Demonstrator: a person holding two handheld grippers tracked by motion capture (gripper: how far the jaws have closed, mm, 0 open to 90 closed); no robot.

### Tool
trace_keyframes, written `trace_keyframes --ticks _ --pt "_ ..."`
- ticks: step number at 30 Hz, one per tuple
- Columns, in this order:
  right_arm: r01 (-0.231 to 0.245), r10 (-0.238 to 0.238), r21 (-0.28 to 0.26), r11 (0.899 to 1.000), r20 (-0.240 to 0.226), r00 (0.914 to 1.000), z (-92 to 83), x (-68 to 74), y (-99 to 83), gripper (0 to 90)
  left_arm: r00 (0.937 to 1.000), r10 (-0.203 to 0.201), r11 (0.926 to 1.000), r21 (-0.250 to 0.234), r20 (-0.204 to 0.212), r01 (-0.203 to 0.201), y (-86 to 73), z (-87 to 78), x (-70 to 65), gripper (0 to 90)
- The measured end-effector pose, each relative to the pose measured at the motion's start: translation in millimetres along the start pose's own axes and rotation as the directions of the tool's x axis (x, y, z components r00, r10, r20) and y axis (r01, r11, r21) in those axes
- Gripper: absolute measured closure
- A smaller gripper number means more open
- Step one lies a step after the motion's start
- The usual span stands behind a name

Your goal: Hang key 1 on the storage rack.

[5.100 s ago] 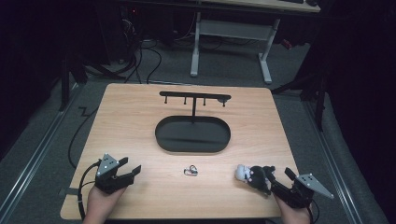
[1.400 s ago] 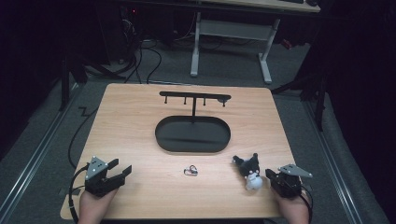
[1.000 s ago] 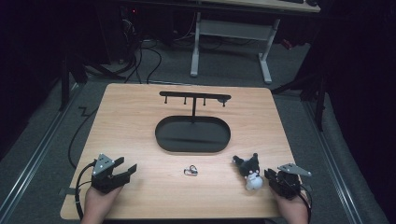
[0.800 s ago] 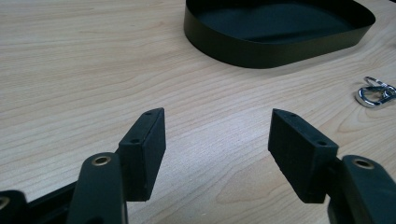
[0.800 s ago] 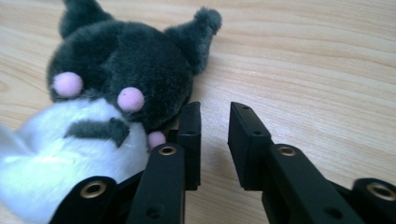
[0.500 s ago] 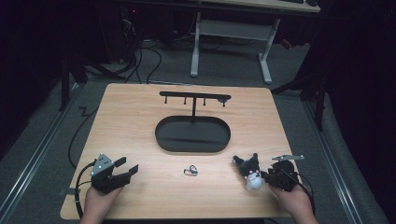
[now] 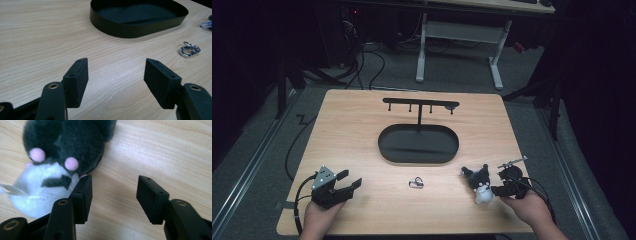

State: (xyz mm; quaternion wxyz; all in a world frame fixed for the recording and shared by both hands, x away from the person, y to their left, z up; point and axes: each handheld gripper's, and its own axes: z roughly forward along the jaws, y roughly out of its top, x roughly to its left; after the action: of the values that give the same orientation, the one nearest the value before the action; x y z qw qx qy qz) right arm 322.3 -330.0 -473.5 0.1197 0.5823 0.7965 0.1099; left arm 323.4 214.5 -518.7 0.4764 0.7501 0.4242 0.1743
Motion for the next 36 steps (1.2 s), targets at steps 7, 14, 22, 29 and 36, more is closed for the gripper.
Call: trace_keyframes --ticks 7,14,22,29,36 --pt "0.026 -0.026 0.048 0.999 0.01 0.9996 -1.4 1.9 2.6 42.5 1.0 0.006 1.0 -0.003 0.004 -0.006 0.4 -0.4 -1.0 36.9" --pt "0.027 -0.026 0.101 0.995 -0.007 0.9996 -4.5 -2.7 8.3 38.4 0.9998 0.016 0.9999 -0.002 0.01 -0.016 0.6 0.0 -1.5 36.9" --pt "0.022 -0.013 0.193 0.981 -0.047 0.9988 -6.3 -10.2 14.0 34.5 0.9997 0.019 0.9998 0.004 0.014 -0.019 0.3 0.8 -1.9 36.8" --pt "0.008 0.005 0.234 0.972 -0.052 0.9987 -17.3 -14.2 19.4 31.7 0.9997 0.018 0.9998 0.007 0.016 -0.018 -0.7 1.4 -1.4 36.8" --pt "0.027 -0.013 0.241 0.97 -0.06 0.9981 -36.6 0.7 27.2 26.0 0.9997 0.015 0.9999 0.007 0.018 -0.015 -1.5 2.0 -1.0 36.8"
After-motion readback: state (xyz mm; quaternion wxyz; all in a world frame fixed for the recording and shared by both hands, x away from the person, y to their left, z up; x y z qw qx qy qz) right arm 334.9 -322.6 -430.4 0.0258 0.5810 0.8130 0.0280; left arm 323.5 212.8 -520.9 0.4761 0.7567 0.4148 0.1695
